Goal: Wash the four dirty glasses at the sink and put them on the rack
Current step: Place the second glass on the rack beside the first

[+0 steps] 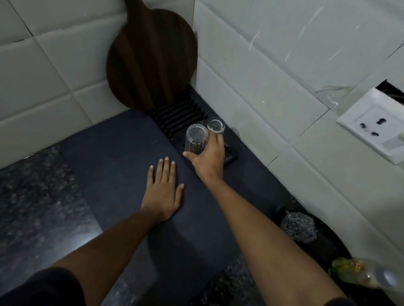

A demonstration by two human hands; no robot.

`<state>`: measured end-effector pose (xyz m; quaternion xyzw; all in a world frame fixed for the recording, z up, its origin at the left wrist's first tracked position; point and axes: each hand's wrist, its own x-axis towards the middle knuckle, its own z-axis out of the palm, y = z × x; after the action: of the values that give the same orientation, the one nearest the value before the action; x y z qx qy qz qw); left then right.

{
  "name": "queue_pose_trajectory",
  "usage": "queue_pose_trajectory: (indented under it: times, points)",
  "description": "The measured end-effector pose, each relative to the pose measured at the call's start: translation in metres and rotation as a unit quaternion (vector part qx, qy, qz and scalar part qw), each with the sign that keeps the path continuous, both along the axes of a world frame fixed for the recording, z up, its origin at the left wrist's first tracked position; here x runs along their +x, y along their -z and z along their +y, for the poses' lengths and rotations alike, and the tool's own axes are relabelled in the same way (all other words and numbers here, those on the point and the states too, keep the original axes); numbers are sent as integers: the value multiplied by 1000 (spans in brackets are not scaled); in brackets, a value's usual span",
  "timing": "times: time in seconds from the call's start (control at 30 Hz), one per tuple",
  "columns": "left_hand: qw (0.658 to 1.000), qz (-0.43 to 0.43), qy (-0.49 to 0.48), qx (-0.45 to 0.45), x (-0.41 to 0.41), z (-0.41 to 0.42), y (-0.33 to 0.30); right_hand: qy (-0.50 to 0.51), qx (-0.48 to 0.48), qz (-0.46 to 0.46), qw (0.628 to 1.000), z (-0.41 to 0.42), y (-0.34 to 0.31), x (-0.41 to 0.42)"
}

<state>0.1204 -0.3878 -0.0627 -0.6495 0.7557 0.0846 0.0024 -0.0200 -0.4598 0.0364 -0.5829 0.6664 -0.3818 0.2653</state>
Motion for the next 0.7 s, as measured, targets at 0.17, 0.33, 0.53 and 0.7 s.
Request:
queue_pose_trajectory:
  times: [0.17,0.33,0.53,0.7]
  points:
    - [1000,4,1,5,0,0,-1,22,12,8,1000,-2,3,4]
    - [1000,11,2,2,1,1,-3,35,11,10,999,-4,4,10]
    - [1000,10,1,7,1,1,-4,48,11,2,999,-1,9,12]
    - [1000,16,3,12,2,1,-5,57,0,-8,998,3,9,11]
